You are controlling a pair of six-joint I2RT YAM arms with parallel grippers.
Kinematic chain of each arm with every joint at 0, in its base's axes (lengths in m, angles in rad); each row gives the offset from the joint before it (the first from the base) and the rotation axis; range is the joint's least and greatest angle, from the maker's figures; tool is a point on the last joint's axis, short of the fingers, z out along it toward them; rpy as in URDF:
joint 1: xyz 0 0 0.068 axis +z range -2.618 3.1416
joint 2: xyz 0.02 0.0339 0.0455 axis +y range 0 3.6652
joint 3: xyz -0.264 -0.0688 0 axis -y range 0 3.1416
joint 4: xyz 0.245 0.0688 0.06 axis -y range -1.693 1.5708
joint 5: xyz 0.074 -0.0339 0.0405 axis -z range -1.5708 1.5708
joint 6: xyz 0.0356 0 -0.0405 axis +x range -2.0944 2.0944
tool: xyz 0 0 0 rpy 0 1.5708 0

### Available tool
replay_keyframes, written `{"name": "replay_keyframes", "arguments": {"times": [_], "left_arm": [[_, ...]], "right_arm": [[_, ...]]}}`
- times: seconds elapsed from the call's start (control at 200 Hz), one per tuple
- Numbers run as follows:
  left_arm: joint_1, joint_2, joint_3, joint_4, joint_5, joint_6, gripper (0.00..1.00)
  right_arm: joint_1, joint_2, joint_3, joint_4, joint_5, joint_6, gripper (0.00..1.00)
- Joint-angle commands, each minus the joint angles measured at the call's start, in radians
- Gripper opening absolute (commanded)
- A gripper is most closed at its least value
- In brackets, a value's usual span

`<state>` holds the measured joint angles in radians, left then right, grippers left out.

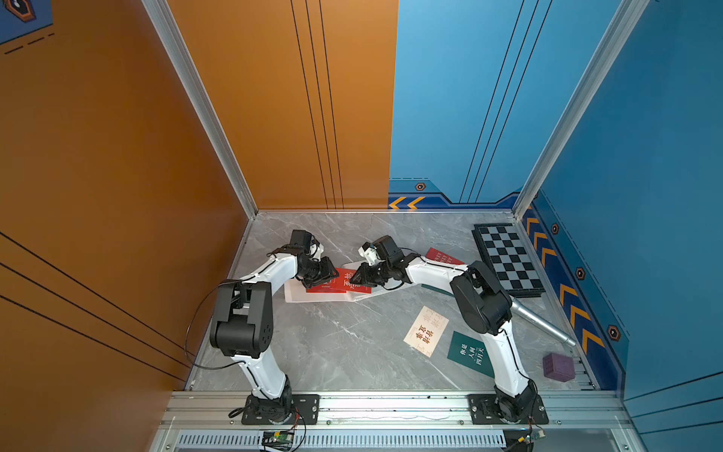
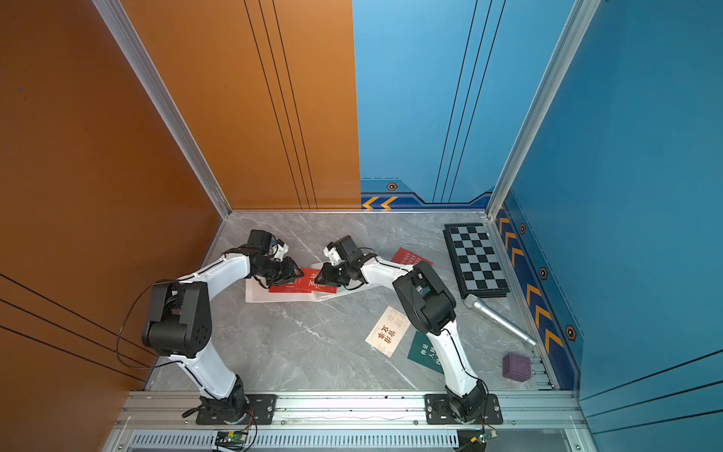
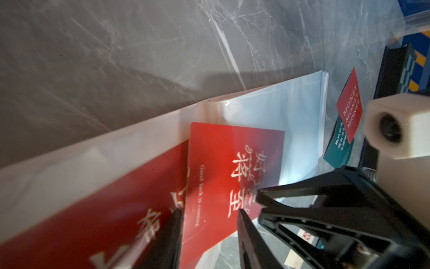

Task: Place the photos into the photo albums
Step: Insert the photo into the photo album.

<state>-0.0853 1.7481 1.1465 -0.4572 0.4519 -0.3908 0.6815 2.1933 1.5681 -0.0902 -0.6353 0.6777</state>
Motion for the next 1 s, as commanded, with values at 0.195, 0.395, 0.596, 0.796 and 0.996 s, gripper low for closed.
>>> {"name": "replay_keyframes", "arguments": {"times": [0.195,0.395,0.596,0.796,0.996], "left_arm": [[-0.011,-0.004,0.001,-0.012,-0.111,-0.002,0.15],[-0.030,0.032,0.011,-0.018,-0.136,0.005,0.04],[-0.066,0.080,0.041,-0.026,-0.144,0.007,0.02],[-0.111,0.124,0.088,-0.026,-0.120,-0.009,0.02],[-0.159,0.167,0.143,-0.026,-0.108,-0.027,0.02]], "right_arm": [[-0.021,-0.112,-0.046,-0.029,-0.029,-0.016,0.23],[-0.046,-0.182,-0.120,-0.026,-0.018,-0.027,0.23],[-0.079,-0.236,-0.183,-0.028,-0.018,-0.041,0.23],[-0.123,-0.289,-0.251,-0.028,-0.009,-0.058,0.23],[-0.198,-0.314,-0.322,-0.038,0.014,-0.077,0.23]]}}
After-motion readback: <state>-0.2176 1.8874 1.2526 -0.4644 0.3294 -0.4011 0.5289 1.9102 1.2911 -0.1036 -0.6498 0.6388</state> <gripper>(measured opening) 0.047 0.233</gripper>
